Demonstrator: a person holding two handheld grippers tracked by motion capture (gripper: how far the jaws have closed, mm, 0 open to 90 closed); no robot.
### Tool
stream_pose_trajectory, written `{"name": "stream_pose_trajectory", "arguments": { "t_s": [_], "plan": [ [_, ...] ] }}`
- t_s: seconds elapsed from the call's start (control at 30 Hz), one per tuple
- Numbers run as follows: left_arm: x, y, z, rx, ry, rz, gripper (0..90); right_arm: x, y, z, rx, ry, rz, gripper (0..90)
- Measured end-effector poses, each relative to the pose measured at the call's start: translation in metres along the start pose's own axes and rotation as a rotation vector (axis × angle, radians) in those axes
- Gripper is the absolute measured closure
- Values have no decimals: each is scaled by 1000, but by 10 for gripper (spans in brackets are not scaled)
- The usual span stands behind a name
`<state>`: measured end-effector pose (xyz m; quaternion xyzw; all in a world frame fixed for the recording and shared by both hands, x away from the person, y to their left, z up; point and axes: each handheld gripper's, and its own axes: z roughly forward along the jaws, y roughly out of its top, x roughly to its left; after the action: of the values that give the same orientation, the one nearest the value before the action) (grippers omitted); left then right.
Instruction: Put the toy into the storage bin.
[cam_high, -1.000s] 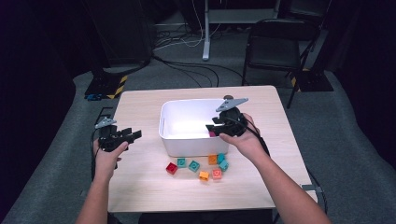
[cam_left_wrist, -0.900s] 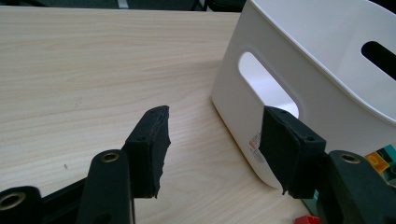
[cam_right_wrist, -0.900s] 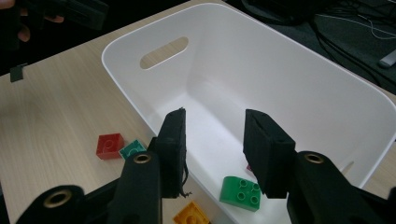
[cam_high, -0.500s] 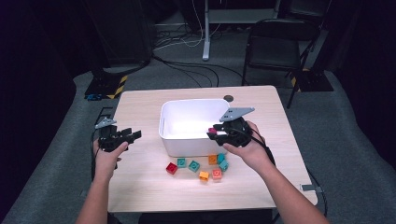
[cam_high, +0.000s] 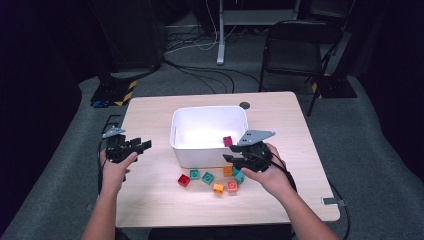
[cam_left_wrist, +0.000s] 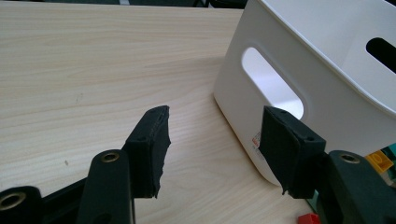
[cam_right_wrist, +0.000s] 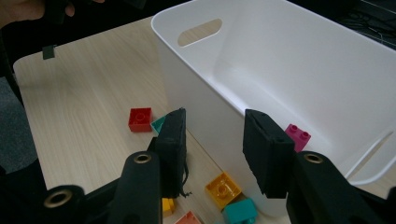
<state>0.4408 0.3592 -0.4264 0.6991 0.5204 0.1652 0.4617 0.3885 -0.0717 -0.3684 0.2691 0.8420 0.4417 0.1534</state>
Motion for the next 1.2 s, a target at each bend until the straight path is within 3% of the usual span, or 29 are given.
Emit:
{"name": "stream_pose_trajectory", "arguments": {
  "t_s": [0.2, 0.47, 0.73, 1.2],
  "plan": [
    [0, 0, 0, 0, 1, -2, 420, 1, -25, 3, 8, 2, 27, 605],
    [-1, -1, 2, 7, 4, 2, 420, -3, -58, 17, 60, -19, 62, 617],
    [0, -1, 3, 9, 6, 1, 419, -11, -79, 30, 79, -10, 106, 617],
    [0, -2, 3, 8, 5, -3, 414, -19, -108, 47, 129, -45, 142, 595]
  ]
}}
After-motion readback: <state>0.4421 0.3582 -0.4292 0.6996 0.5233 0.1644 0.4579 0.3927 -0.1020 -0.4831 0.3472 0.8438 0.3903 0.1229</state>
